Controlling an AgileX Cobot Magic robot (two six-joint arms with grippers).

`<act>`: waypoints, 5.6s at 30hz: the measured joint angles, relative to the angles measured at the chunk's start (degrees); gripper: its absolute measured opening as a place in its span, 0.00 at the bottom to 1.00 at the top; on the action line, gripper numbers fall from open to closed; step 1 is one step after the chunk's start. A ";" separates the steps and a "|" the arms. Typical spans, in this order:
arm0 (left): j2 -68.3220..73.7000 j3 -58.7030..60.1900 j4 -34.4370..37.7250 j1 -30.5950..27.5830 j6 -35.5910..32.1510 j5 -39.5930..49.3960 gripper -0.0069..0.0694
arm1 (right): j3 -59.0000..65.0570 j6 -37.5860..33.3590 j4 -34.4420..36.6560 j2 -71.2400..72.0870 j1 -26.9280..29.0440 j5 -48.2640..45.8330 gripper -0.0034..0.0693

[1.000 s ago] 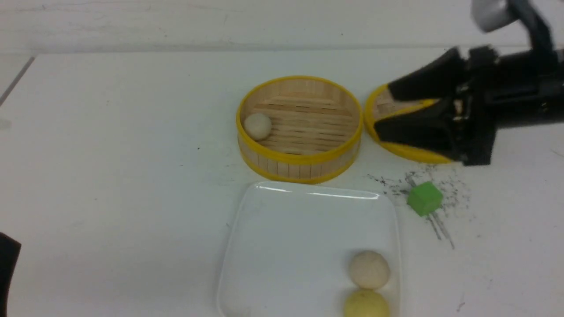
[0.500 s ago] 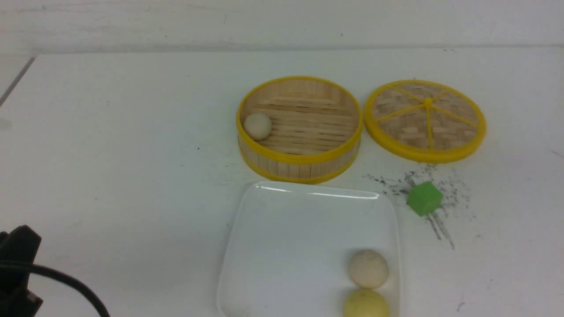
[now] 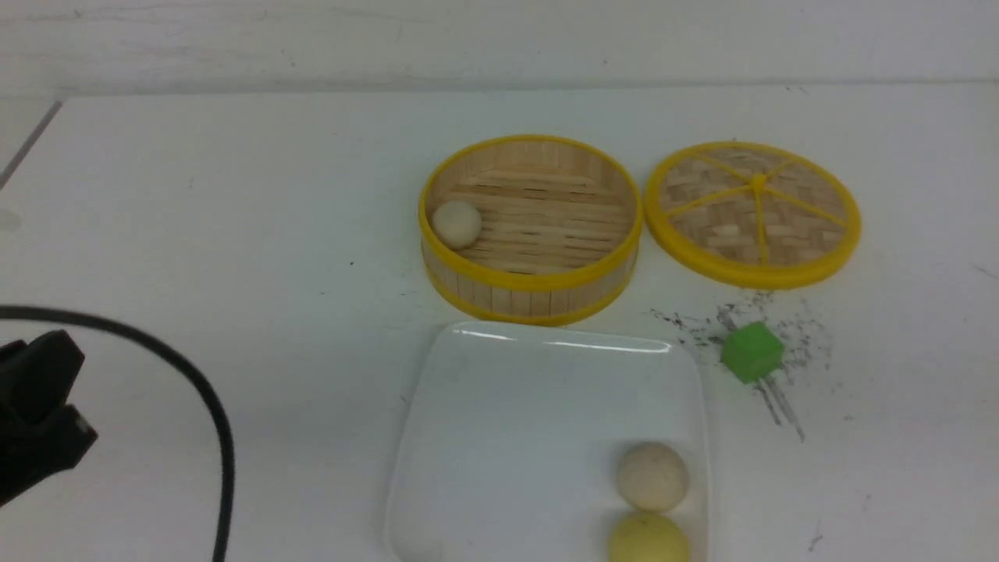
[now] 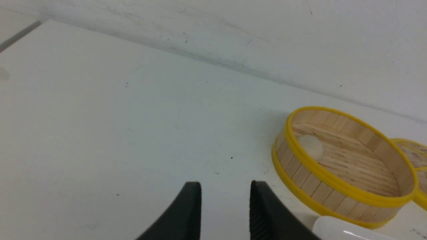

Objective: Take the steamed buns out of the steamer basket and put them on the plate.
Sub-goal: Use the left arm to grab the steamed stuffed bun that is closest to it

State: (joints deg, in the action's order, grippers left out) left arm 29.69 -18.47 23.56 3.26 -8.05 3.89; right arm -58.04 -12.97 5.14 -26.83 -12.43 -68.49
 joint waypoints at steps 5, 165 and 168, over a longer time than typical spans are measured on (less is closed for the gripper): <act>7.16 -4.04 -0.80 3.90 0.00 -4.66 0.41 | 7.59 0.04 5.46 7.42 0.00 -2.01 0.82; 96.00 -81.54 5.48 13.68 -46.24 28.30 0.13 | 23.48 -1.04 3.50 28.00 0.00 -3.41 0.68; 94.30 -81.41 4.32 13.68 -46.24 29.34 0.13 | 23.48 -1.04 3.50 28.00 0.00 -3.20 0.64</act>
State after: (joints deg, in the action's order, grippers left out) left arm 123.99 -99.87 27.88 16.93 -54.29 33.23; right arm -34.56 -14.00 8.64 1.17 -12.43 -71.69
